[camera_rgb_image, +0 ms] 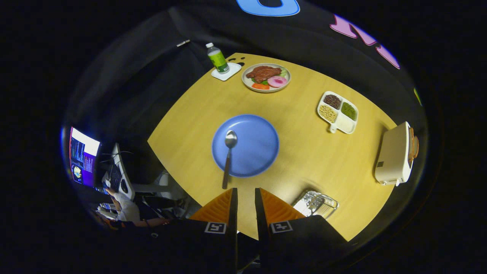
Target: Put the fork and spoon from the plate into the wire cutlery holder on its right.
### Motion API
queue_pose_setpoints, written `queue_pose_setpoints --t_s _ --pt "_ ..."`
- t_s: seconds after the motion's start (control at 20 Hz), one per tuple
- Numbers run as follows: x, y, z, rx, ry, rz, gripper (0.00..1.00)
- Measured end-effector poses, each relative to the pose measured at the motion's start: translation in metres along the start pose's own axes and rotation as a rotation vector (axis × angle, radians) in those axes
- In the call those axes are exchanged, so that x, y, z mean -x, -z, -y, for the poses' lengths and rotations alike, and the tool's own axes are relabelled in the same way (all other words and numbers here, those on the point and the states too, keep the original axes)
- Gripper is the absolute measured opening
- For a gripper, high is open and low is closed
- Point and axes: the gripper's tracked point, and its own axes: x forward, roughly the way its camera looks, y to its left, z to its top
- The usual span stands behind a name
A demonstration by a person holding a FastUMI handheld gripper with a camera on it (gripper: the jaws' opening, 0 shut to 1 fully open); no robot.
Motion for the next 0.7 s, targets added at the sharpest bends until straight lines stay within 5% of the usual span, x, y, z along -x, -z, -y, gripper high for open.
queue_pose_setpoints --t_s 0.25,0.7 --pt "-0.059 -0.016 -0.038 -0.006 -0.040 -0.022 0.28" --pt "-0.144 0.001 -0.029 -0.027 0.030 -0.137 0.28"
